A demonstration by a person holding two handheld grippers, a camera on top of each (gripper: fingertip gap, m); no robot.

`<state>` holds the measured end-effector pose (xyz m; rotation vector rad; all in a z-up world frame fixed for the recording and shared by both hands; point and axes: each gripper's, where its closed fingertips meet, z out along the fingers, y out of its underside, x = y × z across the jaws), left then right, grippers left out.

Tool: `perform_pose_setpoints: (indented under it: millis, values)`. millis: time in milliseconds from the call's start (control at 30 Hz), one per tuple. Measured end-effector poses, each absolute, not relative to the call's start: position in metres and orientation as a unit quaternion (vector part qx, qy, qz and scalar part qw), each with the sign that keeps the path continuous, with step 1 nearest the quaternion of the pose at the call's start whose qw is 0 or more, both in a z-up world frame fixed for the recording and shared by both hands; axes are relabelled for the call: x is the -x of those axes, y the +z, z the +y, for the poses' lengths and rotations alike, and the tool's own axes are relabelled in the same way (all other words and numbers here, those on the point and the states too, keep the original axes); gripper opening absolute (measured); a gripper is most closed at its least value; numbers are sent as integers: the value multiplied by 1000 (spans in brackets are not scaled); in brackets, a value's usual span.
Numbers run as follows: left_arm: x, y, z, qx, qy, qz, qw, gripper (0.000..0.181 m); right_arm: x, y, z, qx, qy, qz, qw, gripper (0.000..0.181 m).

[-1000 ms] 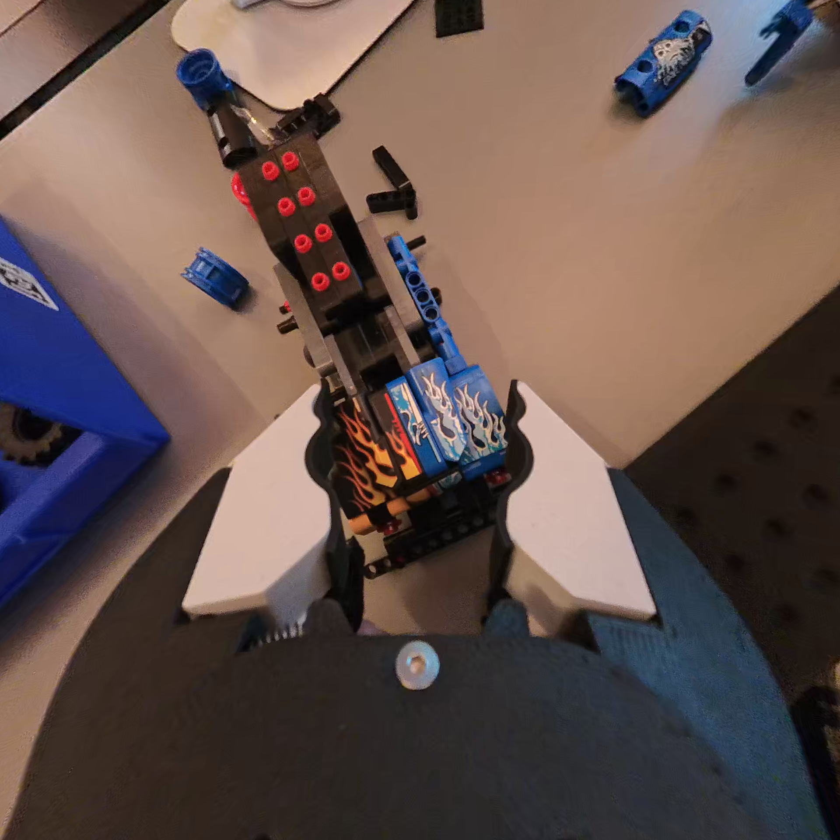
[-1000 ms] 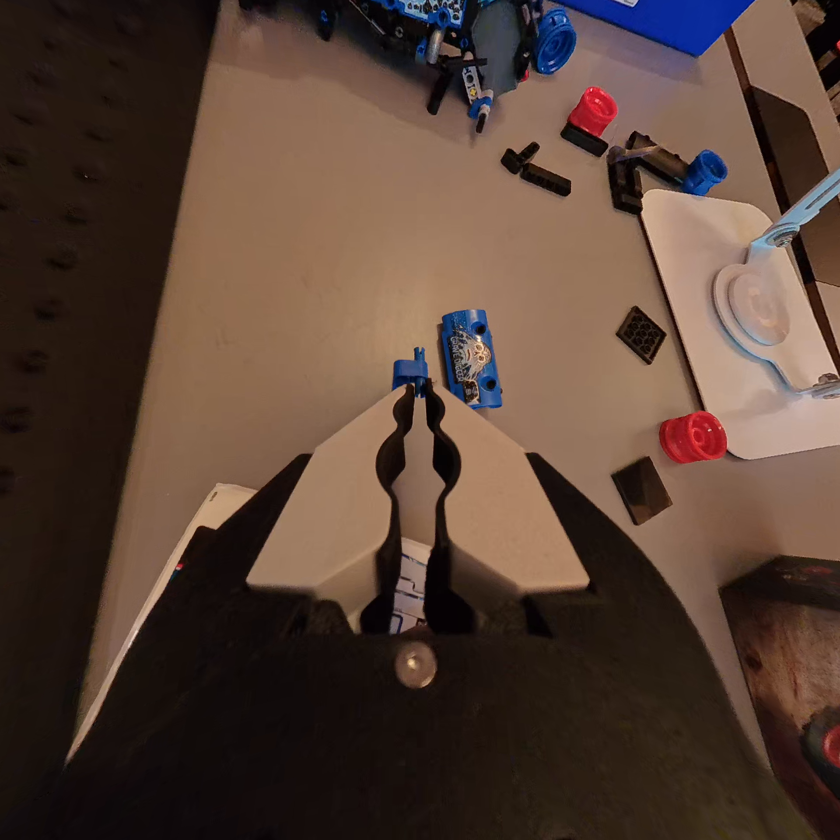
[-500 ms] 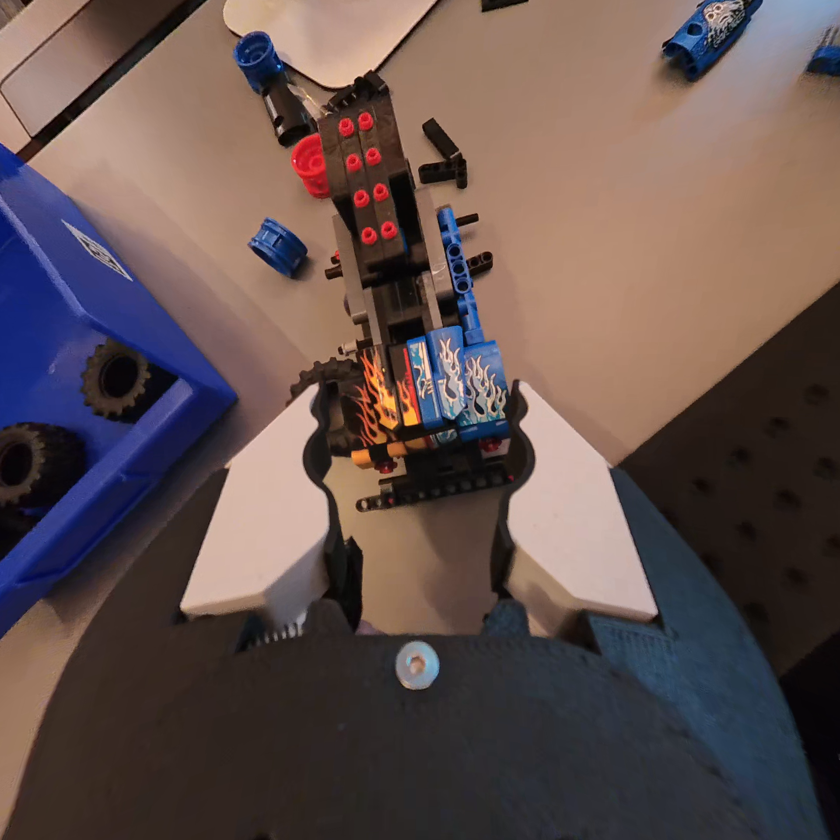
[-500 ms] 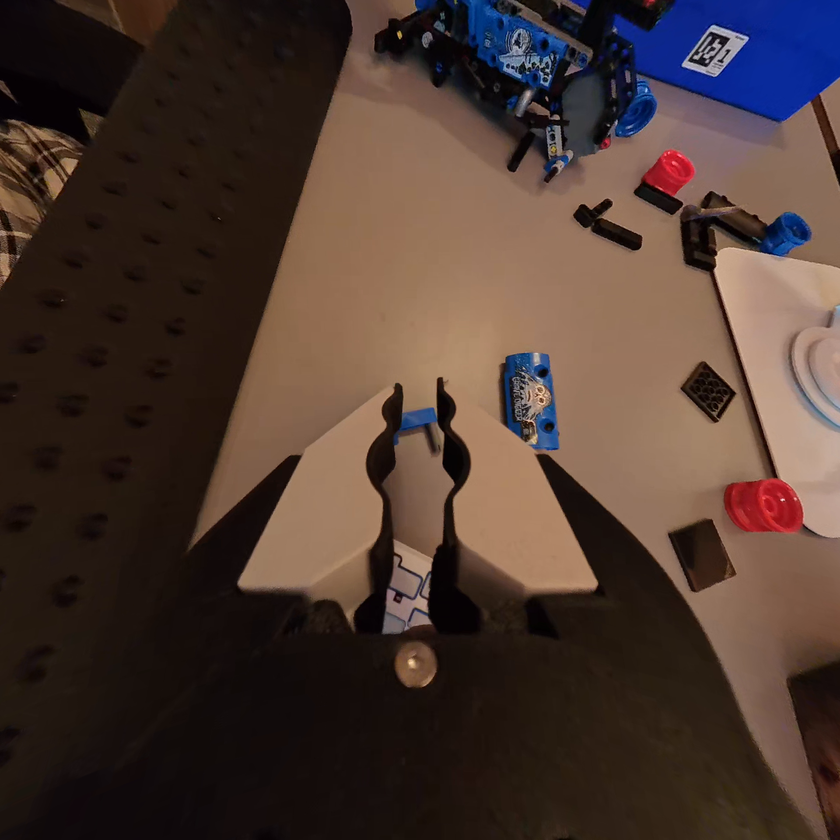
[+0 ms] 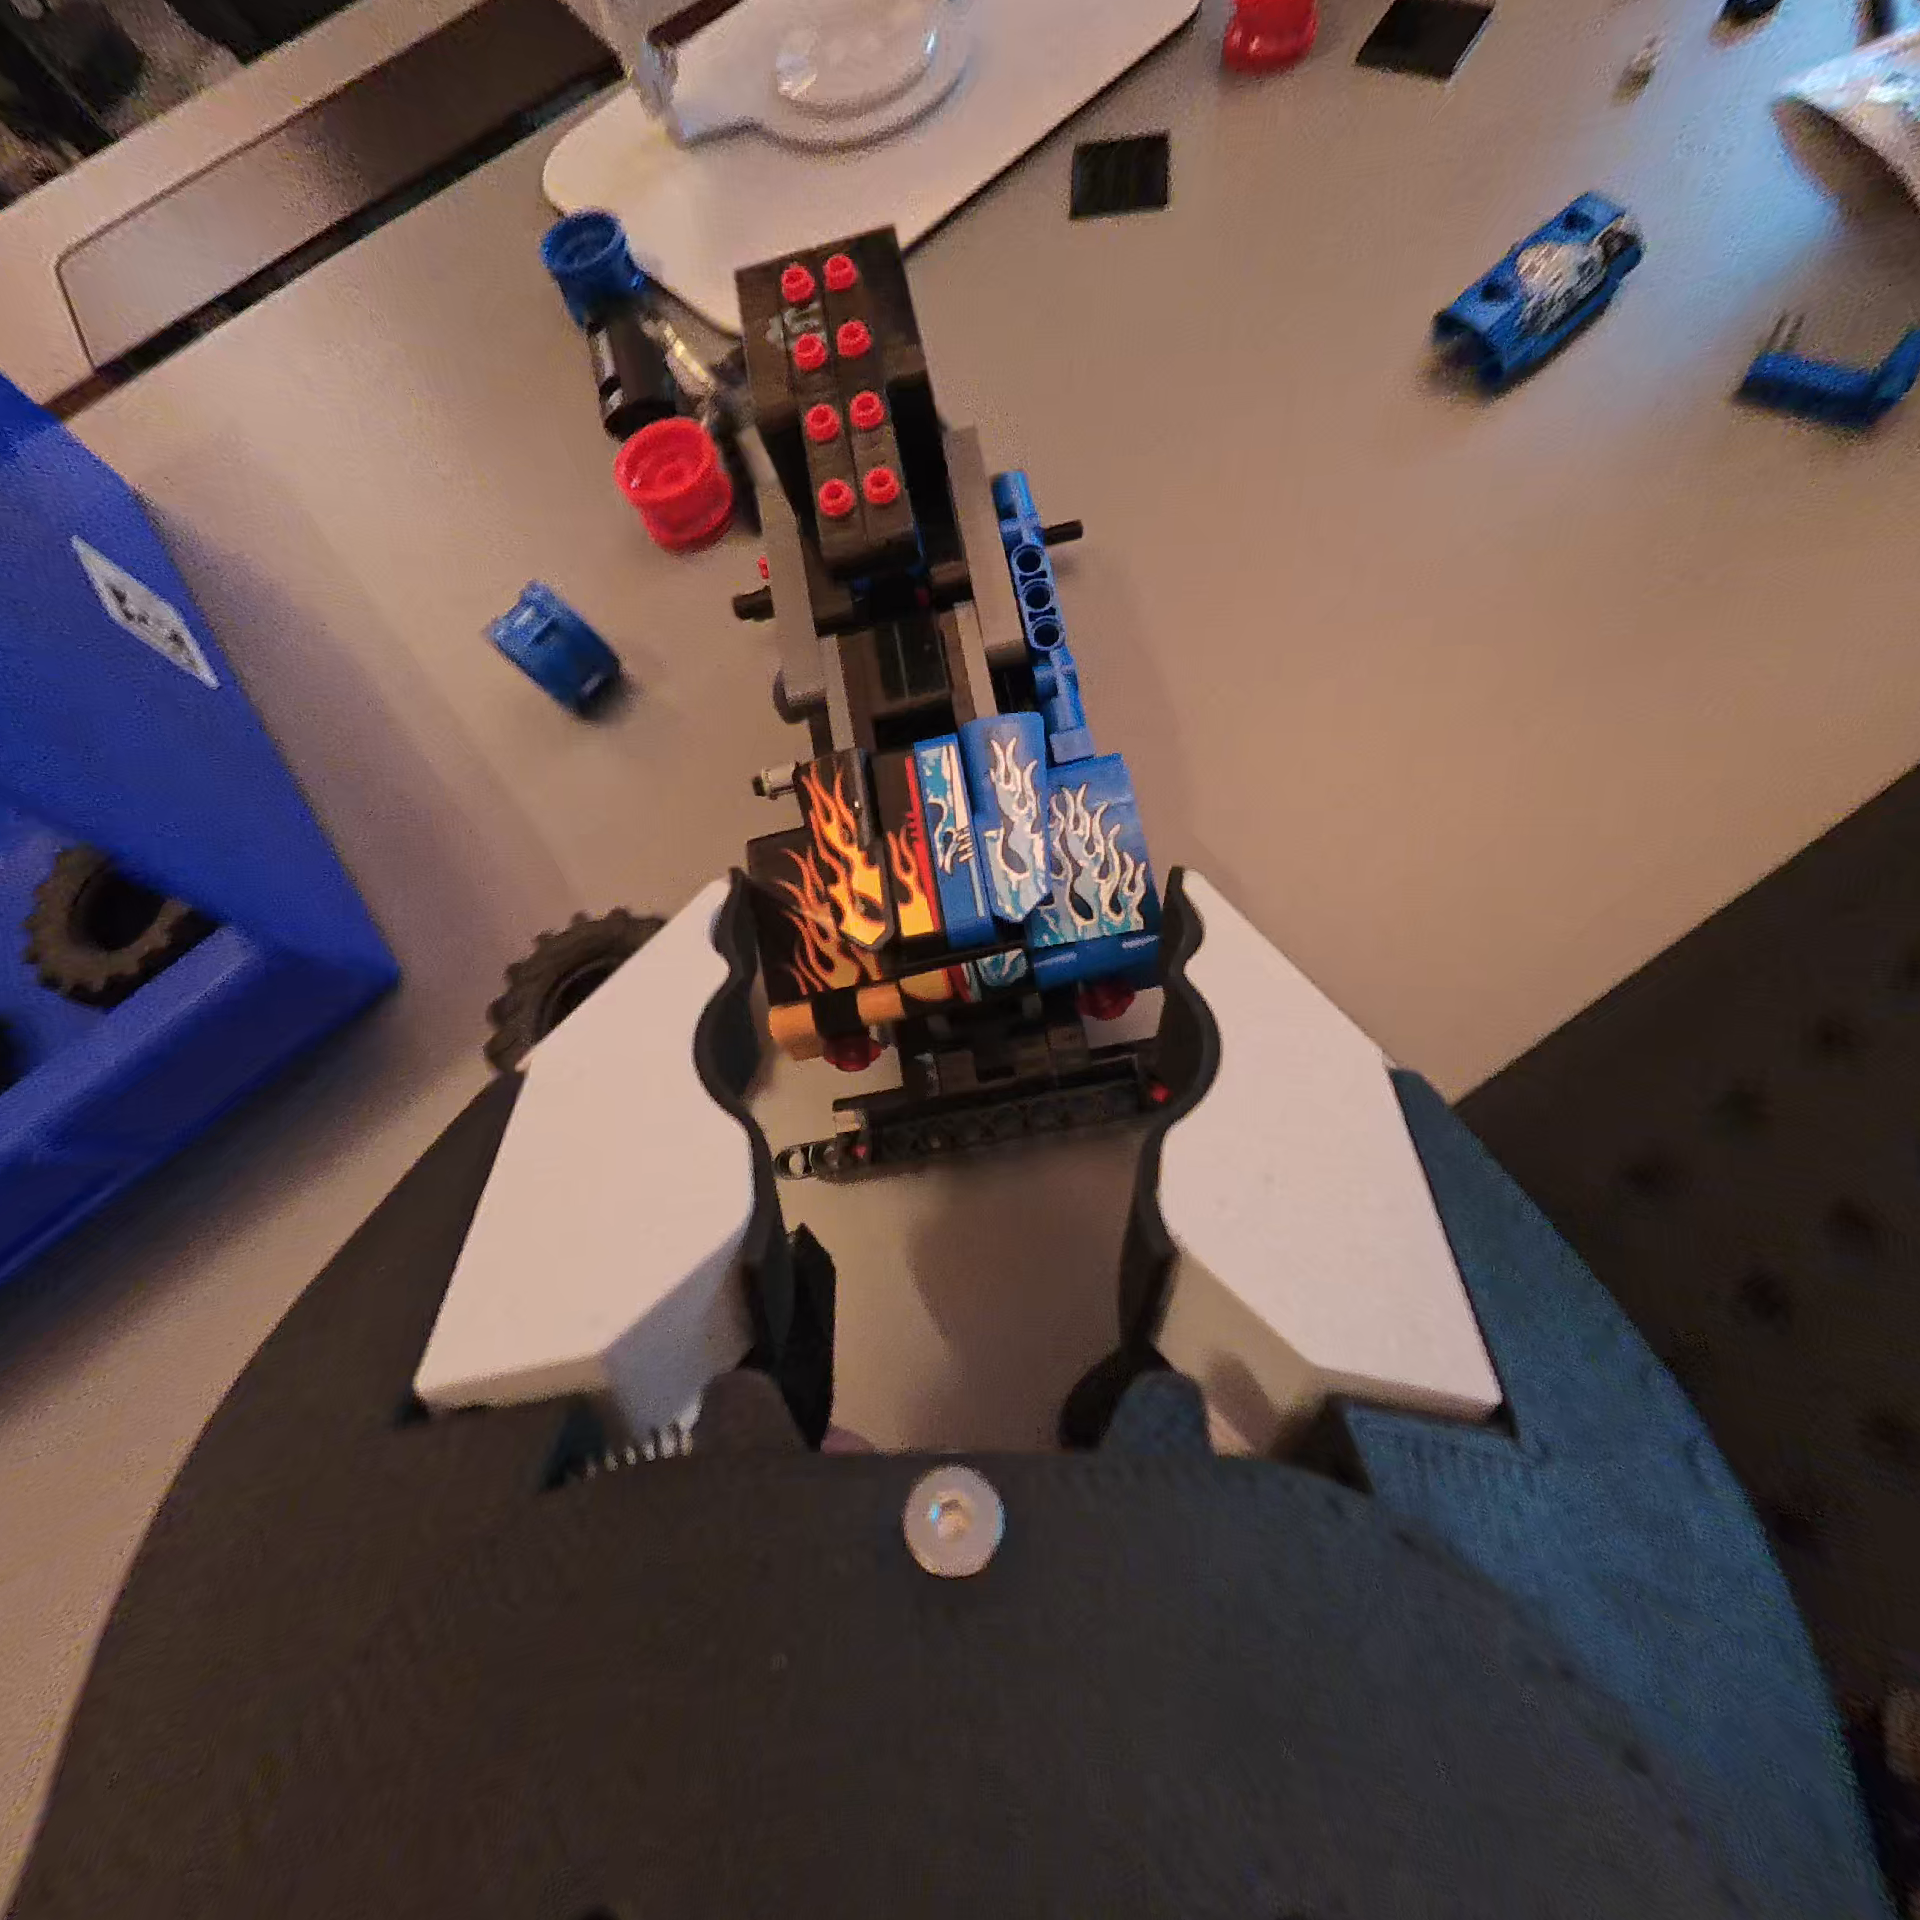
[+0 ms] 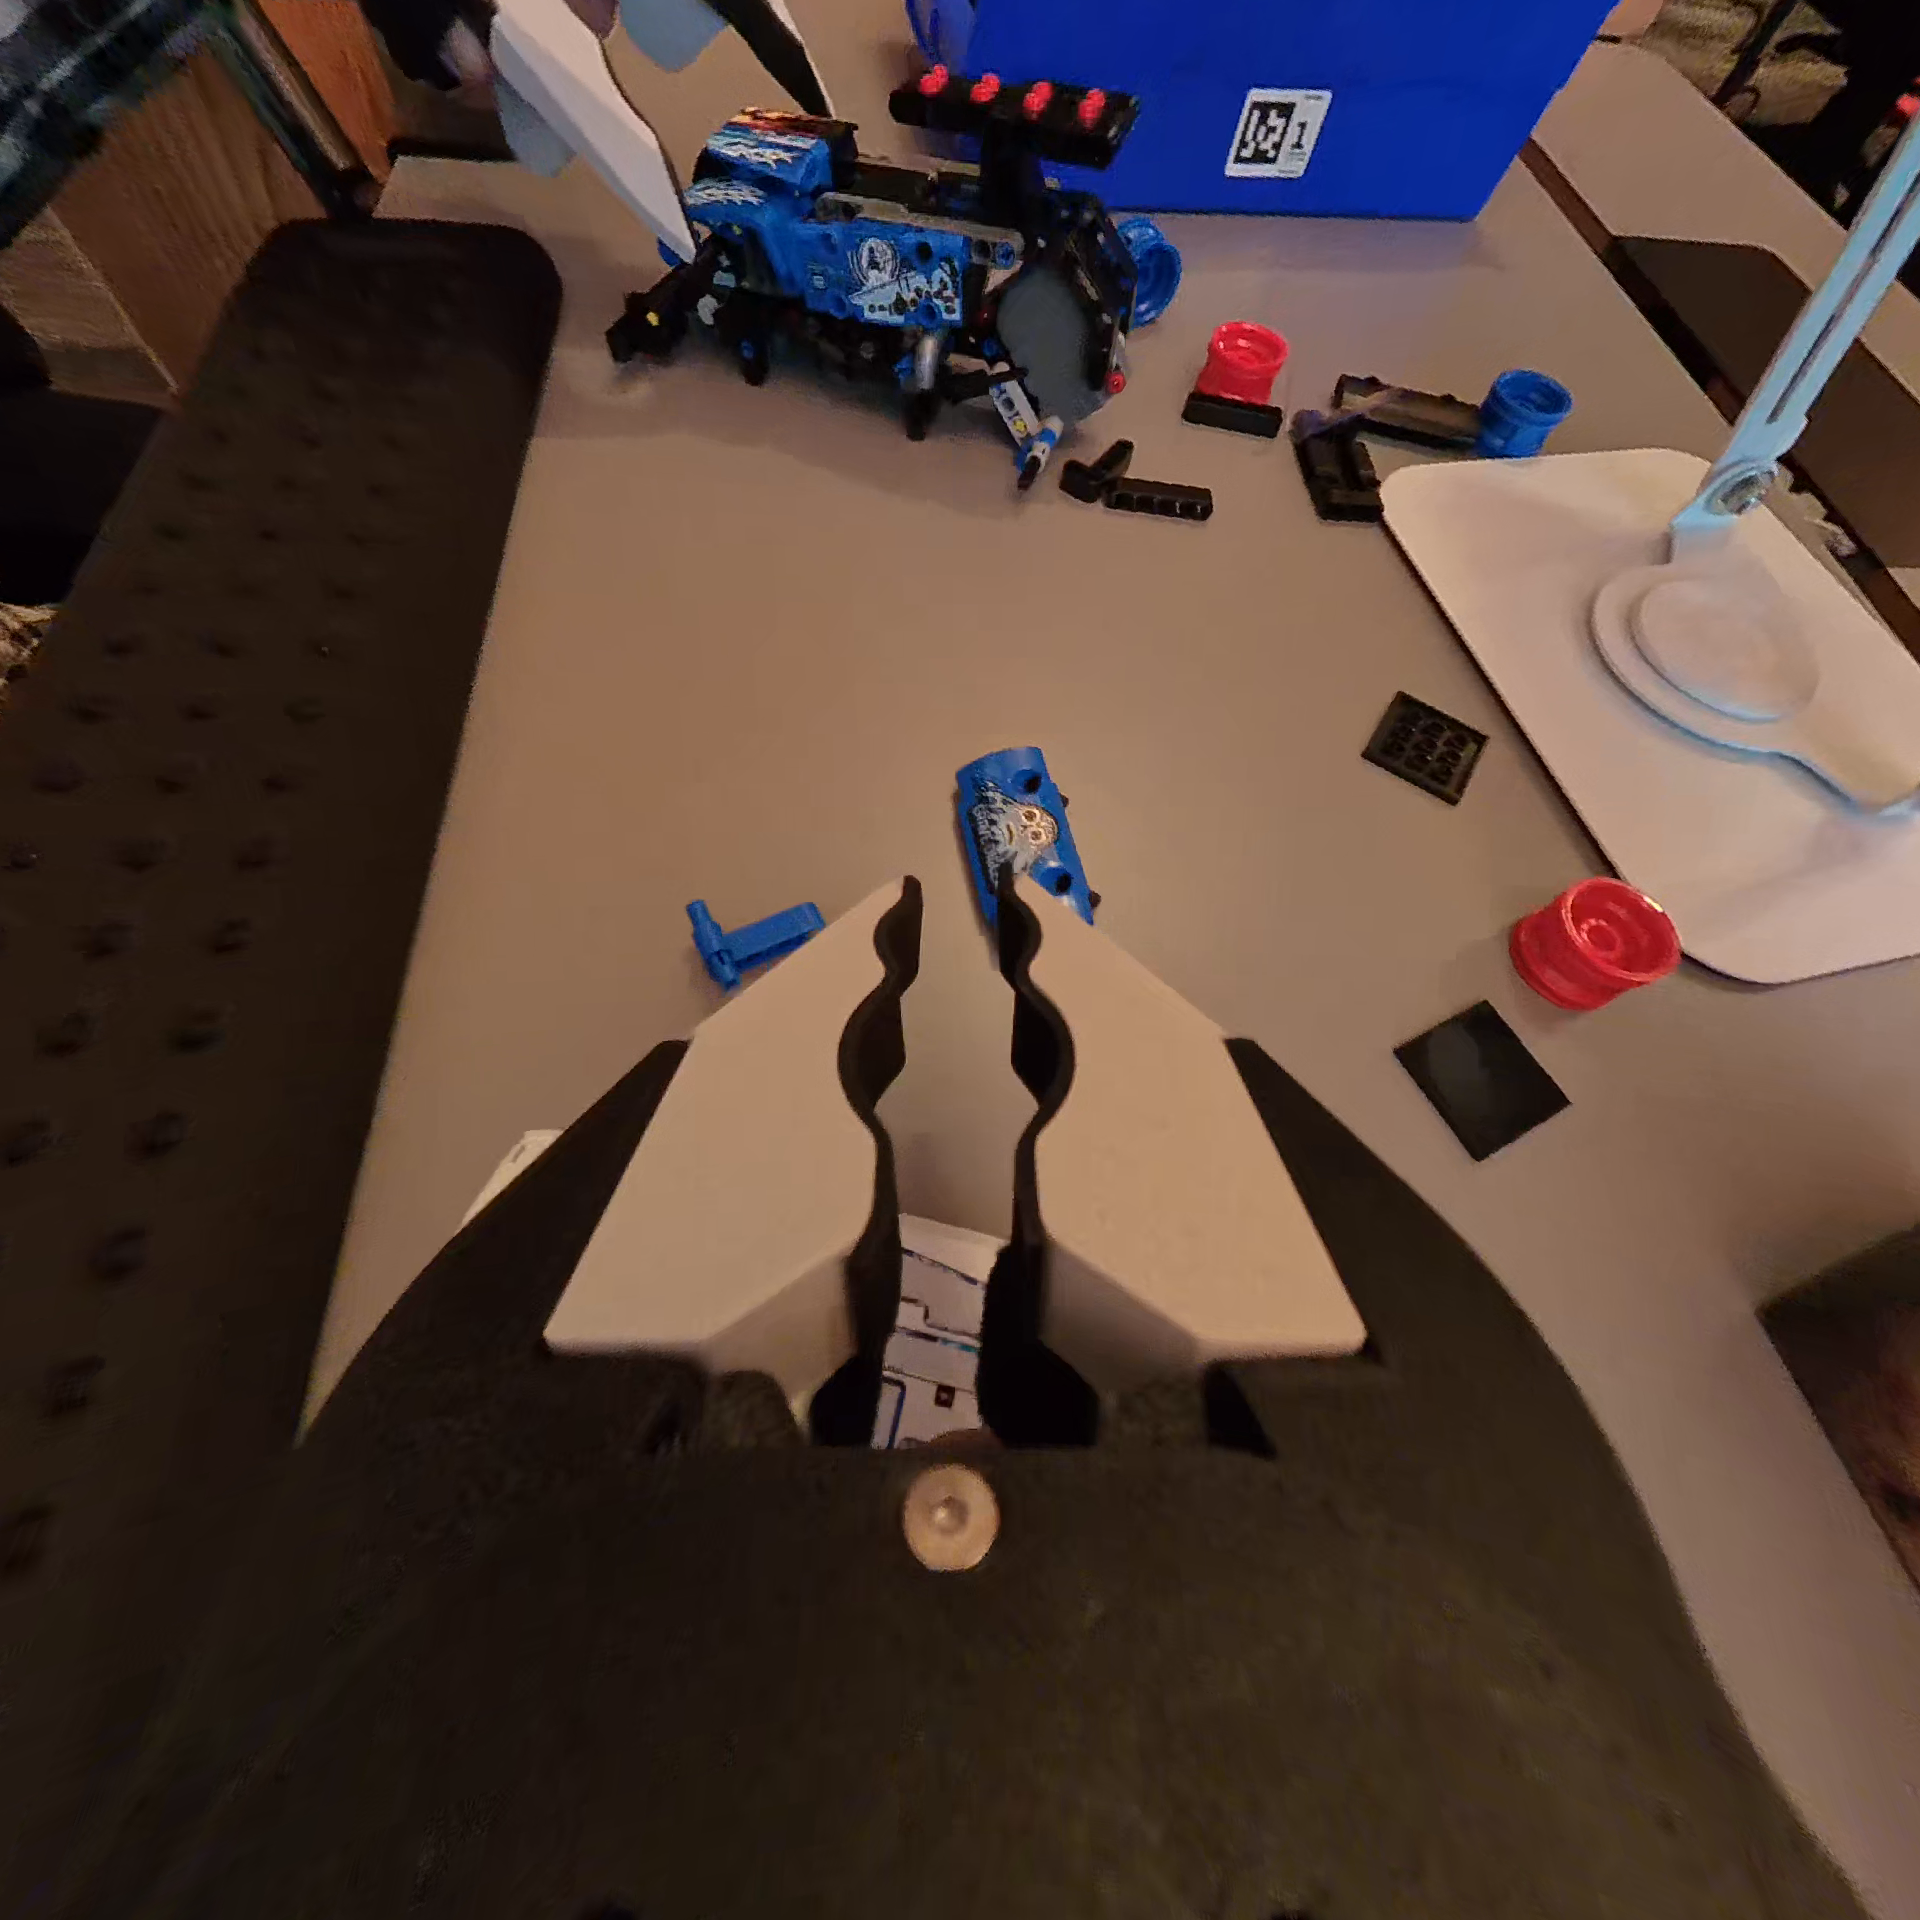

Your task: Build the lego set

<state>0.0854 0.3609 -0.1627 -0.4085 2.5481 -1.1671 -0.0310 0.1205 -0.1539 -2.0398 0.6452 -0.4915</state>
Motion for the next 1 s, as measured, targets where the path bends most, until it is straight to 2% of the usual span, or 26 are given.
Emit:
perform_pose_setpoints:
  millis: [233,433,667,800,1000]
  values:
    - [-63,-162,324,127,-432,879,158,76,22,-148,110,805,-219,284,472,15]
    - [-57,-162,328,93,-440,886,114,77,8,-139,88,777,-252,321,479,31]
    - [-54,-155,326,84,-469,874,89,76,5,-127,73,765,-274,341,472,31]
    - [-51,-158,326,84,-467,877,77,78,14,-123,86,794,-274,323,437,29]
    - [-21,-155,309,56,-478,875,58,68,20,-130,116,814,-251,318,417,27]
